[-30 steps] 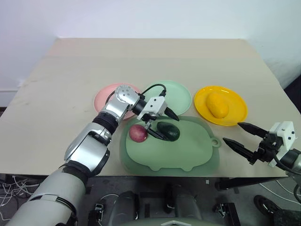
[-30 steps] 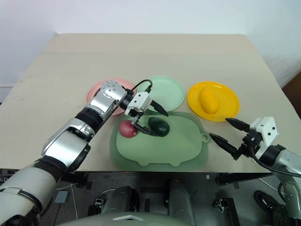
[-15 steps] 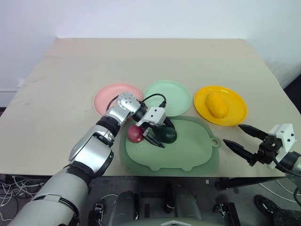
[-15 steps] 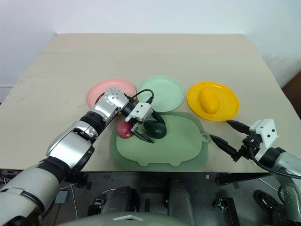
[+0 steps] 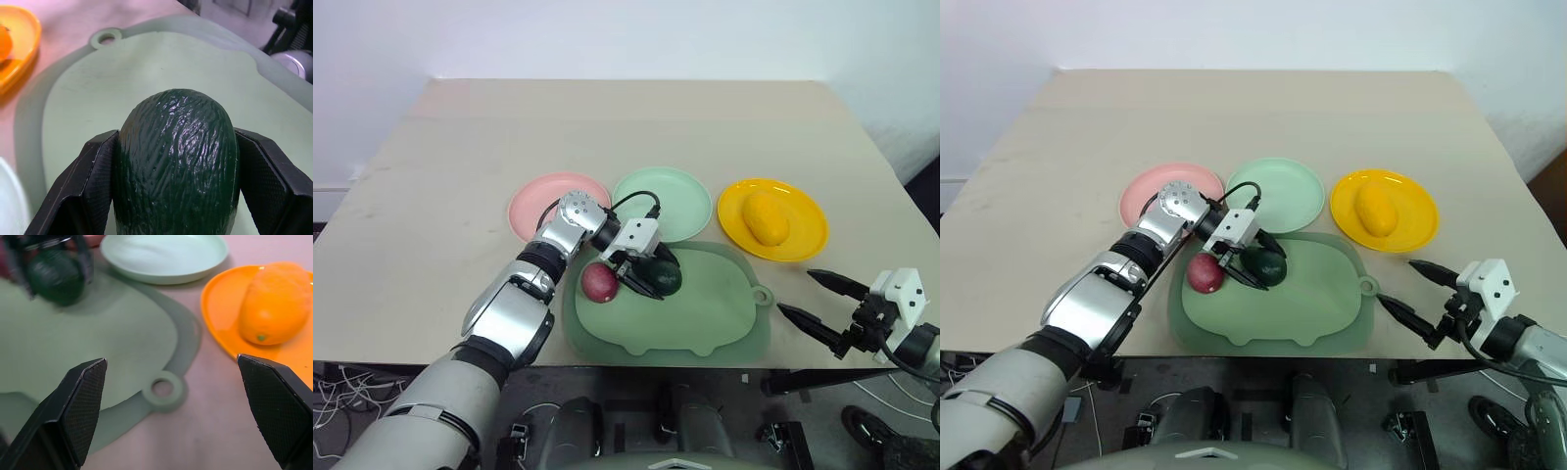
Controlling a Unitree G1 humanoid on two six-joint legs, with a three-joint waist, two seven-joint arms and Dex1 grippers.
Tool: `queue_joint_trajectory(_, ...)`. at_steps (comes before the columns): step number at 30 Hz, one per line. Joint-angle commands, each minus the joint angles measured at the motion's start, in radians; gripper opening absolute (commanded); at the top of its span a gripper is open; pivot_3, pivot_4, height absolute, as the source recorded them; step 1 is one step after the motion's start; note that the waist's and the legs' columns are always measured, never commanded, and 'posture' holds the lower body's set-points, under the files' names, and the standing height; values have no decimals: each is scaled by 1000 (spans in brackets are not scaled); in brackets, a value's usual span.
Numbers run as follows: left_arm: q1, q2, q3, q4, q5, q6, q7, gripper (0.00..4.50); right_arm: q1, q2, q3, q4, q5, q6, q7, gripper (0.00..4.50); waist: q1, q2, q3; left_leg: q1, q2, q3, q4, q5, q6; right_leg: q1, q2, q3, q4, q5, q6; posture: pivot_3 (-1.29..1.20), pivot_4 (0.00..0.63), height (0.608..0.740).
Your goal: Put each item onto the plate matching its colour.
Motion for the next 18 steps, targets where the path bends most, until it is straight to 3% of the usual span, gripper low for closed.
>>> queue_joint_trajectory(1,-82,-15,90,9,-27,49,15,3176,19,-27,-33,-22,11,-50,69,4500,0,0,0,0,0,0,0,0,0,0,0,0,0,0,0,0,150,737)
queue_joint_trajectory(7,-183,-14,198,86,-2,92,181,3176,7,-38,-12,2,-9,-74,90,4500,-2,-1,1,0,0,0,0,0,0,0,0,0,0,0,0,0,150,737)
queue_joint_trajectory(10,-217,-3,205,140,64,100,373,3176,-9,-24,8,-9,-15,-71,68,4500,-2,-1,1,0,0,0,-1,0,0,0,0,0,0,0,0,0,150,737)
queue_joint_trajectory(18,-230,-19,193,200,188,139,671,3176,-21,-11,26,-29,-16,-64,37,4500,1,-2,1,1,0,0,0,0,0,0,0,-1,0,0,0,0,150,737)
